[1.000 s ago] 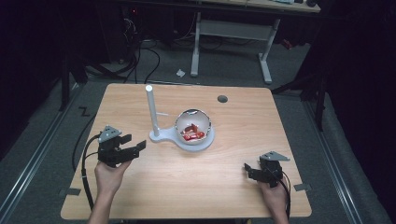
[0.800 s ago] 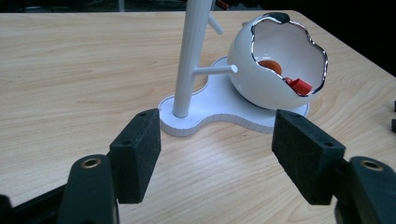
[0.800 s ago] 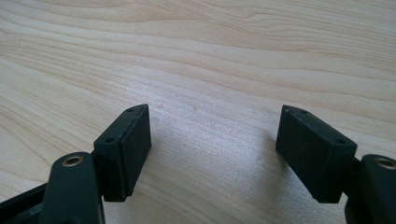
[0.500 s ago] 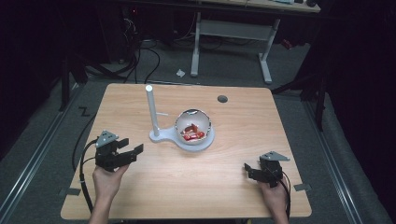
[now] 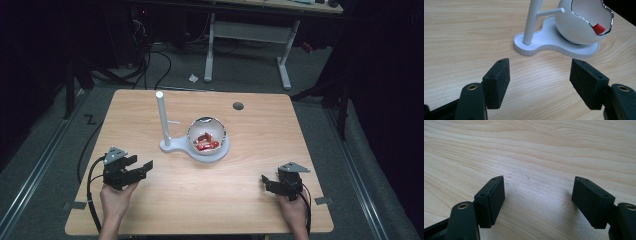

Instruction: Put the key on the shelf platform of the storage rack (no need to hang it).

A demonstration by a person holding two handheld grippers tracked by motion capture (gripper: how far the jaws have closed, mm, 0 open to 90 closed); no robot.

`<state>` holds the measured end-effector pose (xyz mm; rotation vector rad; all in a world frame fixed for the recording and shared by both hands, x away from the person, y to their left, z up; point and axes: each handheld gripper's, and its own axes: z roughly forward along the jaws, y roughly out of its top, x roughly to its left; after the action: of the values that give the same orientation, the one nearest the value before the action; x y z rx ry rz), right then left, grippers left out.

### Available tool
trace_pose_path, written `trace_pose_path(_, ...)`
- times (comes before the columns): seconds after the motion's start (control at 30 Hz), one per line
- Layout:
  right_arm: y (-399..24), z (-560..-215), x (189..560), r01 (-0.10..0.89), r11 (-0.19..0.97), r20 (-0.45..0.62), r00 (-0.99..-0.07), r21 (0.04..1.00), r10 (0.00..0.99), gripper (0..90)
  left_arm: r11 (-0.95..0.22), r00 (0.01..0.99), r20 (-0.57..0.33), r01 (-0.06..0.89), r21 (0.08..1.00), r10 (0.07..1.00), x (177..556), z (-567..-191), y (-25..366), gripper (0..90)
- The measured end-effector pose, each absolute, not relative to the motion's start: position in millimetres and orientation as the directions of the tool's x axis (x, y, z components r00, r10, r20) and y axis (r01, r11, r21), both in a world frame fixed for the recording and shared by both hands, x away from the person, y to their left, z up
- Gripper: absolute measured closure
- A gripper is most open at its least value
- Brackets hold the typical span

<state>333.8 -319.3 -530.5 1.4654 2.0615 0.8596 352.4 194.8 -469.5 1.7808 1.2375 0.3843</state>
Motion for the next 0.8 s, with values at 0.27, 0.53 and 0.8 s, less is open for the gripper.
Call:
trace_pose_path(0.27, -319, -530, 334, 0.656, 0.235, -0.015, -0.323, 0.718, 0.946, 26.8, -0.078, 0.431, -0.249, 0.613, 0.786, 0.867, 351, -486, 194, 33.1)
trace_pose_path(0.53, -319, -531, 334, 0.654, 0.236, -0.016, -0.323, 0.719, 0.946, 26.8, -0.063, 0.424, -0.281, 0.637, 0.768, 0.861, 350, -503, 187, 33.0)
trace_pose_path(0.8, -319, -530, 334, 0.655, 0.236, -0.017, -0.323, 0.718, 0.946, 26.8, -0.089, 0.375, -0.202, 0.631, 0.771, 0.904, 347, -519, 183, 33.0)
